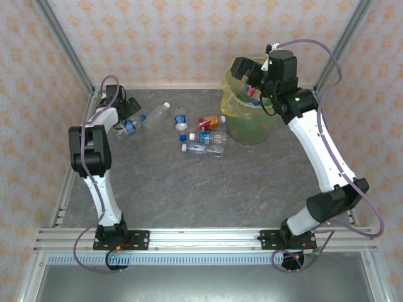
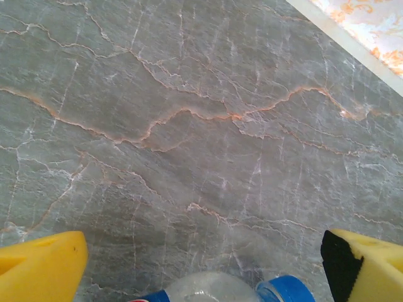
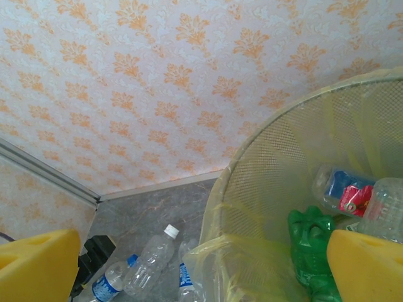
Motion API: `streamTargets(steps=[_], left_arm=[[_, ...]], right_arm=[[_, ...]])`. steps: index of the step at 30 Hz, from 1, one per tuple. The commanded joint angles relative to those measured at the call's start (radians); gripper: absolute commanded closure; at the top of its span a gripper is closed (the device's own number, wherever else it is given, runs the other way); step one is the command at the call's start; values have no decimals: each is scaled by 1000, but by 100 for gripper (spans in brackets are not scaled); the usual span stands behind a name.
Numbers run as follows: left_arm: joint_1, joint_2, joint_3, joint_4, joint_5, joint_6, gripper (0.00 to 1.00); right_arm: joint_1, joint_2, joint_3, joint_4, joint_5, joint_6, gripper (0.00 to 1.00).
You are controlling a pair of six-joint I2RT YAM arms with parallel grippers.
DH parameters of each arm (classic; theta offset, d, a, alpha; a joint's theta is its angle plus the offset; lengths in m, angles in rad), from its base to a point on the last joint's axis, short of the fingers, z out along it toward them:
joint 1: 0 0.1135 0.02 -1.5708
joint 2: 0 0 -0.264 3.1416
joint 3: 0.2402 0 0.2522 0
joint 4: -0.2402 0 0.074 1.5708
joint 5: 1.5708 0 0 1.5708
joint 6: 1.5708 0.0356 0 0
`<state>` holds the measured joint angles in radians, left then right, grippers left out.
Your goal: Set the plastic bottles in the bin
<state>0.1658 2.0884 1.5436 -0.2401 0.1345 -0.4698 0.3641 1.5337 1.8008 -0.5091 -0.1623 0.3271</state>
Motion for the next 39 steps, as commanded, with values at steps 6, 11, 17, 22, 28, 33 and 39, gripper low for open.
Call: streamTargets(steps=[6,11,17,22,28,33,39], left_arm=[[1,-147,-188,2,98,-20,3],[-6,-250,-305,22,131,-36,4],[-6,-227,-307,-51,91,10,13],[-9,-186,-280,-69,80,-9,15],[-26,-187,-277,-80,56,-29,15],[-60,-129,-241,-136,-16,-22,12],[-65,-117,-239,-141,-16,-21,19]], right_arm=[[4,-25,-27,24,12,-20,0],[3,-29,-76,72,-16,-2,0],[4,-30,-123,108,-48,12,0],[4,-37,-130,106,-42,0,0],[4,-43,-127,99,-25,-14,0],[4,-36,-116,99,-26,-17,0],[4,-27,-100,90,-26,-23,0]])
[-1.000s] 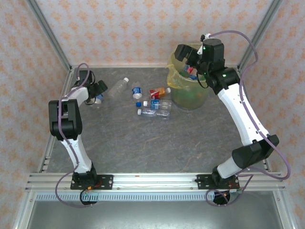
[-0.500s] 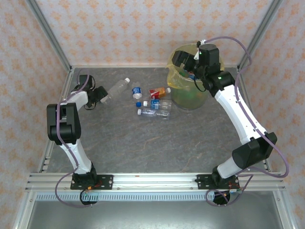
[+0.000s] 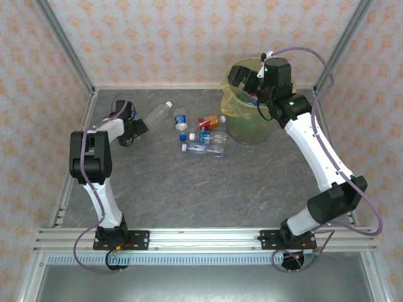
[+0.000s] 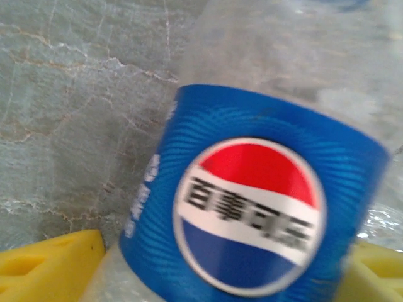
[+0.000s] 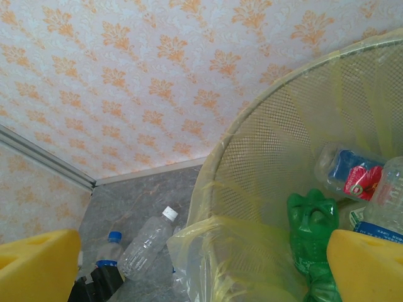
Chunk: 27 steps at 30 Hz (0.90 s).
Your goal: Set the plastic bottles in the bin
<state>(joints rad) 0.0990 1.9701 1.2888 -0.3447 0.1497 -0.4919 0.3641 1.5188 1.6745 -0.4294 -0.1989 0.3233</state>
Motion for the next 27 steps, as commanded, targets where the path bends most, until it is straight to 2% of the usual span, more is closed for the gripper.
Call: streamTargets(steps=[1,8,17,27], left_arm=[[2,-3,8,-29,-30,9,21],[3,-13,7,-18,-29,42,24],[21,18,71,-22,-32,125,17],[25,38,71,-10,23,139,23]], right_arm=[[4,-12,27,8,12,-19,0],[4,-12,32,10,1,-15,0],[4,-23,34,-2,-4,-14,0],[4,-44,16,1,3,-10,0]])
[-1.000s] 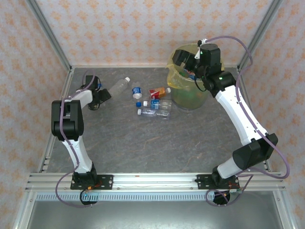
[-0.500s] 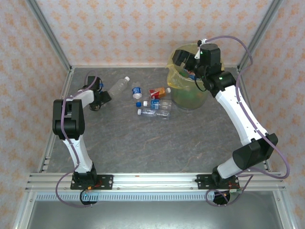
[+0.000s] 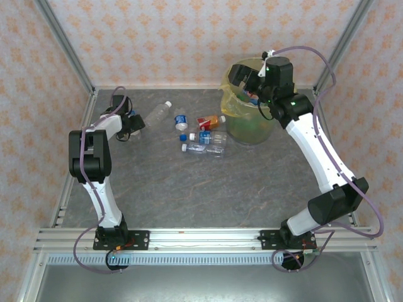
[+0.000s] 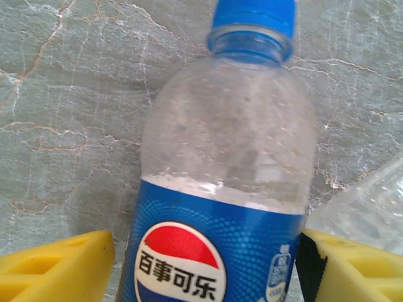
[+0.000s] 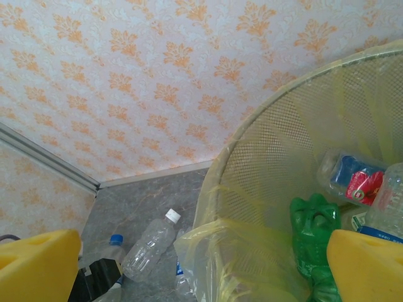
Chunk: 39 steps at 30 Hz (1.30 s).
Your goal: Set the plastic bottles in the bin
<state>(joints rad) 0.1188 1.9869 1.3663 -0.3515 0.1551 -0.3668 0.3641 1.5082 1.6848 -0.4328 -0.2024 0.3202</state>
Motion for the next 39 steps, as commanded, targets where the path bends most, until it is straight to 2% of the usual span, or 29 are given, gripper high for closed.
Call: streamTargets(steps=[1,8,11,13,15,19,23,27,35,39], left_arm=[[5,21,-16,0,24,10,21],[5,22,-53,12,41,-2,22],[5,18,-61,9,40,-1,29],[5,12,-69,11,43,-1,37],[5,-1,-78,13,40,-7,40],[5,-67,-103,14,40,-15,41],[4,-180,-137,18,49,-23,42],[-10,-300,-172,35,81,-27,43],[-135,-527,-191,95,149,6,45],[-247,-617,-194,163,196,7,45]], right_arm=[[3,-35,8,5,7,-7,0],[3,-40,9,3,-12,1,0],[4,-56,-2,7,3,8,0],[4,-72,-17,18,9,9,0],[4,-86,-28,22,18,9,0],[4,-119,-66,55,24,19,0],[-6,-149,-119,119,-45,67,0],[-21,-127,-85,116,-93,124,0],[-21,-111,-59,139,-201,187,0],[-13,-90,-40,134,-265,208,11]])
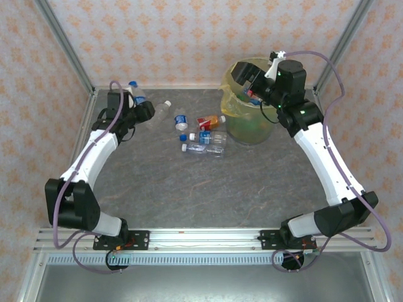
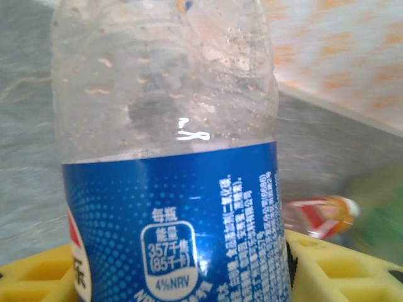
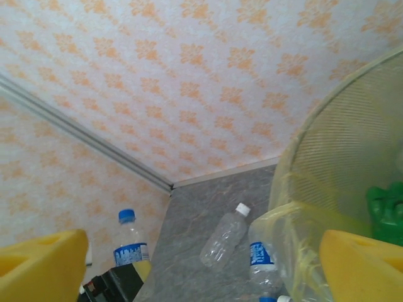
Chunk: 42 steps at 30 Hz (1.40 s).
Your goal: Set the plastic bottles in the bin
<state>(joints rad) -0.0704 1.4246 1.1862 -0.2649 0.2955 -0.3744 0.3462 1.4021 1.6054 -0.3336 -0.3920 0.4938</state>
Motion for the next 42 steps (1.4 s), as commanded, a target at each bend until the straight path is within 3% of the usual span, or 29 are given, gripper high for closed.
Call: streamTargets(steps=[1,9,15,19,25,42], left_arm=[[-86,-71,-13,87,56,19,45],[-300,-145,25,102,112,92,46],[-392,-187,31,83,93,145,46],[-413,-199,40,55,100,166,46],[-438,-211,50,28,106,200,46],[-485,-202,81,-20,81,238,47]], right_arm=[[11,25,48,28,-85,37,13],[122,119,180,-36,-133,16,25],[213,203,304,-115,-143,-20,32],[246,240,352,-156,-137,-22,38],[272,259,359,-175,-89,-20,40],[277,306,382,-211,-69,-29,55]])
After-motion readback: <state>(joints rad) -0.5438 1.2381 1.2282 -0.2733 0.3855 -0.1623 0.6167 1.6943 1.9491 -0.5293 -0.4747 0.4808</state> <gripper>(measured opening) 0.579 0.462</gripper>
